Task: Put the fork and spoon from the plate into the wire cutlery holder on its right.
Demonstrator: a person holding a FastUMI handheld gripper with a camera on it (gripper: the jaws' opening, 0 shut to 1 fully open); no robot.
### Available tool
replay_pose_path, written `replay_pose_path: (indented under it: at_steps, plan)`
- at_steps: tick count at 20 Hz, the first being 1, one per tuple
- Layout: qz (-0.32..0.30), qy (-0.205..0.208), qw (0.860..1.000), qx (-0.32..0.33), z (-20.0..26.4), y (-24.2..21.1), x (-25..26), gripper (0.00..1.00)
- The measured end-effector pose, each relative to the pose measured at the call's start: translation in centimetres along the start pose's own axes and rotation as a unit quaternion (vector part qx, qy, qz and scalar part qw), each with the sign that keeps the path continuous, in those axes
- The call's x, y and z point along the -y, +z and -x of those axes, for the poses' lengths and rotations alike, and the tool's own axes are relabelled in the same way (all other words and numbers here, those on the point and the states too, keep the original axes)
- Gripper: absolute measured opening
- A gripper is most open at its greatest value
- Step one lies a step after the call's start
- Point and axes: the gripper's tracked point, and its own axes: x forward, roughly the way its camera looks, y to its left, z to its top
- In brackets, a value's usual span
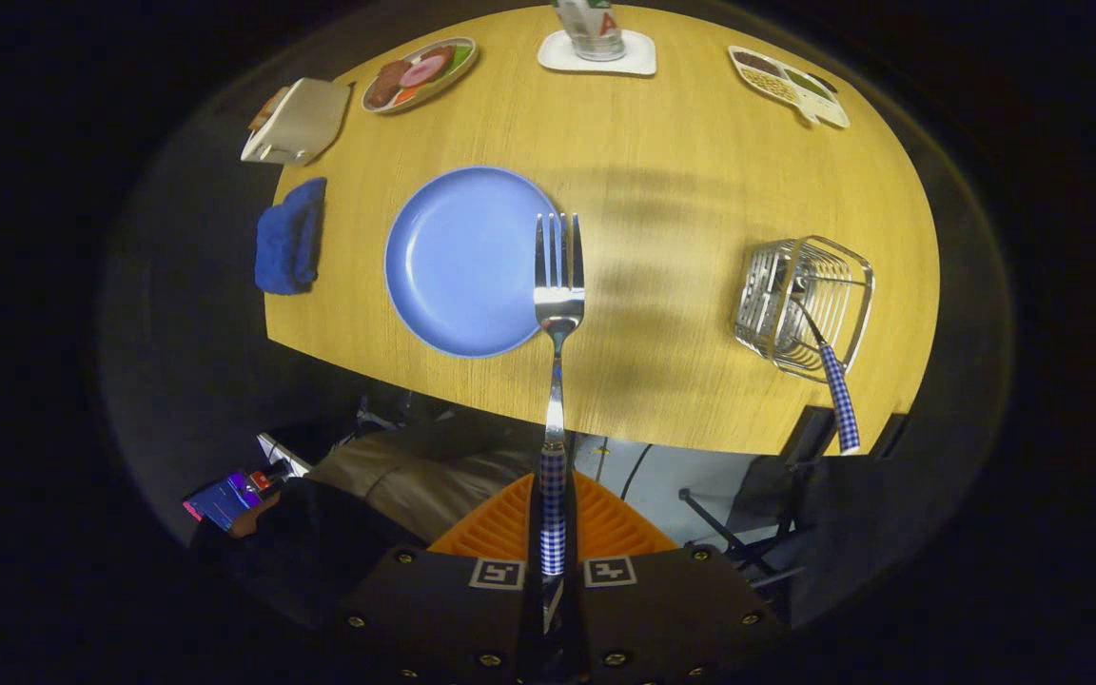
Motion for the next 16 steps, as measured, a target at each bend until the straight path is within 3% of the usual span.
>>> replay_pose_path:
  at_steps: [8, 13, 16]
  plan:
    - [-0.047, -0.019, 0.999, 0.005, 2.7, -1.1, 4.8, 0.08]
    - [-0.099, 0.038, 0.994, -0.004, 2.9, -0.7, 5.6, 0.08]
    - [-0.118, 0.027, 0.993, -0.012, 2.8, -0.3, 7.8, 0.08]
